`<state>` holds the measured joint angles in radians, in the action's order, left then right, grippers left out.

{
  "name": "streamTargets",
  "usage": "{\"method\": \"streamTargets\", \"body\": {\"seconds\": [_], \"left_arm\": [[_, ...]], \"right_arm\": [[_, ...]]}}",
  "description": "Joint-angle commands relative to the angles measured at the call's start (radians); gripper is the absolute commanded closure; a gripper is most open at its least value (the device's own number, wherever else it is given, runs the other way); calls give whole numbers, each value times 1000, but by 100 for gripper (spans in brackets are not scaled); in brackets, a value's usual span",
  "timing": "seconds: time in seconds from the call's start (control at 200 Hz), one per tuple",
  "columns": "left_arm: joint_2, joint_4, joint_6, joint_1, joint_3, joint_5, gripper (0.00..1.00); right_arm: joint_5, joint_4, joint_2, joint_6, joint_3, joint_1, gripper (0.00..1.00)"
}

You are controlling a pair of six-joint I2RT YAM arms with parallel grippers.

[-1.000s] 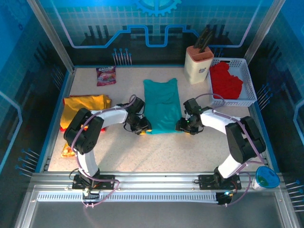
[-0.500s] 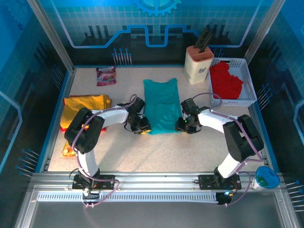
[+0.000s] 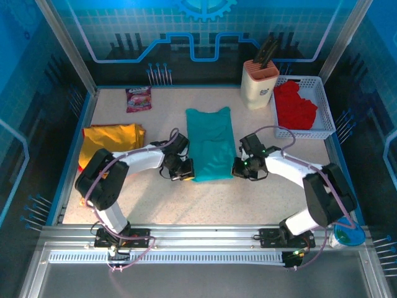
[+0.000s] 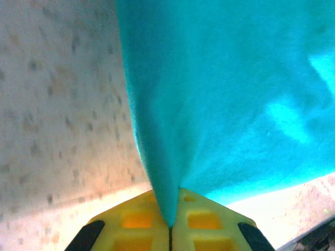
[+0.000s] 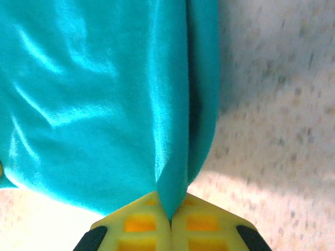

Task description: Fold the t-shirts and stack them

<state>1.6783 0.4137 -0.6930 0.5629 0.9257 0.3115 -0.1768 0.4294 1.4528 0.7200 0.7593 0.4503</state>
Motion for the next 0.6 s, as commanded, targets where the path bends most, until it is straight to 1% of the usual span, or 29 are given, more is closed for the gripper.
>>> {"method": "streamTargets", "body": {"seconds": [0.0,0.08,0.195,0.32,0.44,0.595], "left_arm": [[-122,39,-15,56,-69,-14,95],[-206,45,-74,105,-132,-37,95],[-331,38,-194,173,-239,-56,95],[-459,48,-305,278,-305,-81,95],[-543,115,-361,354,-302,-124,94],[-621,187,-375,366,-269,-156,92]], "right_arm": [[-27,72,-100,47,-73,37,100],[-9,110,-183,87,-122,80,100],[30,165,-322,173,-194,168,100],[62,245,-463,261,-243,243,100],[109,345,-578,324,-218,311,100],[152,430,-631,348,-131,346,100]]}}
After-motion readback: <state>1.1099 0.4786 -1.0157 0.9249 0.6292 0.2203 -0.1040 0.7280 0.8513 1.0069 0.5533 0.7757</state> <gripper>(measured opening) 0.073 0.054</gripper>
